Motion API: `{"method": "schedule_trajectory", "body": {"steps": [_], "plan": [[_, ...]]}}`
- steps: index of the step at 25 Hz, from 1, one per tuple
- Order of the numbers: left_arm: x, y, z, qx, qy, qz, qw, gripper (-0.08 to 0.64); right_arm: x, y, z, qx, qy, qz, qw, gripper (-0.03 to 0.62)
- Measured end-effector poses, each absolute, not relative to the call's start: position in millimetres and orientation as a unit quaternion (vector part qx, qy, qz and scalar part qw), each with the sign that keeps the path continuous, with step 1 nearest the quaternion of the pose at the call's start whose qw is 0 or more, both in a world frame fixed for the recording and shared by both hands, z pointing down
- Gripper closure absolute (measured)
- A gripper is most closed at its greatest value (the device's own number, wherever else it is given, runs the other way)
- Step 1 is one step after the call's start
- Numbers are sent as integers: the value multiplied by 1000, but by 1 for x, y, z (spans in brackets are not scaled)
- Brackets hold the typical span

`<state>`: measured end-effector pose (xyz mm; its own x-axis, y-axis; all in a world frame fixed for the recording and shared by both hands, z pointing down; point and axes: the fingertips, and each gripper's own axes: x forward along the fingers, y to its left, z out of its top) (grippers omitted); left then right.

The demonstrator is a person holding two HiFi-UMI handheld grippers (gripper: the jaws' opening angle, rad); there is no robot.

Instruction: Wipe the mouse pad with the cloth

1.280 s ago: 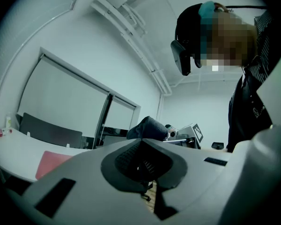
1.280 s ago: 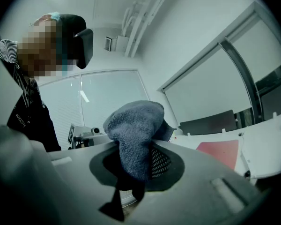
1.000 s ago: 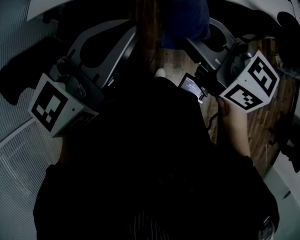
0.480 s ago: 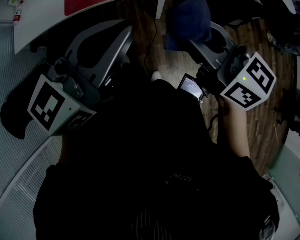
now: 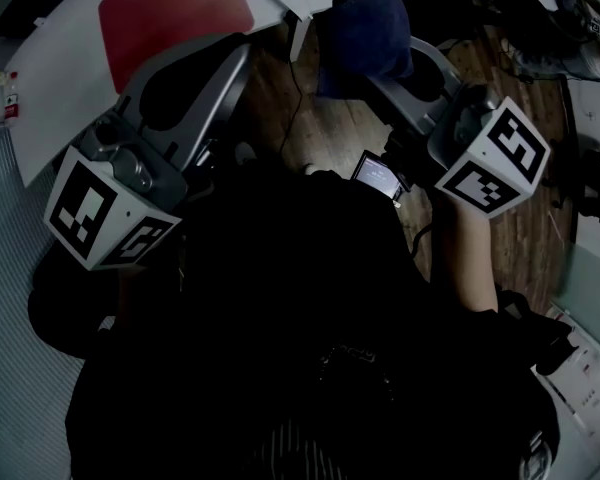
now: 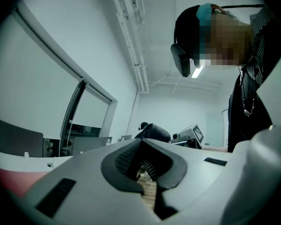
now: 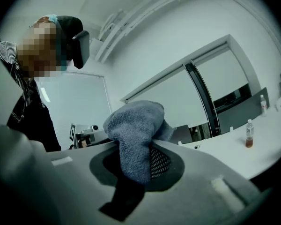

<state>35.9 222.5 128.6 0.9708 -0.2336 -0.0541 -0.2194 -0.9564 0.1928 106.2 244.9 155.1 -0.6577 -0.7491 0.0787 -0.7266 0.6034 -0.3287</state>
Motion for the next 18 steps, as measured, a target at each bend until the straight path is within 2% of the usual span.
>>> {"method": "schedule_trajectory", "body": {"steps": [6, 10, 18], "plan": [[-3, 178, 129, 990, -78, -41, 107, 551, 59, 200, 149, -419, 889, -182, 26, 523], [-33, 156, 156, 989, -91, -38, 110, 552, 23, 180, 175, -399, 898, -185, 3, 523], [-79, 139, 162, 988, -96, -23, 122, 552, -32, 152, 175, -347, 916, -199, -24, 523]]}}
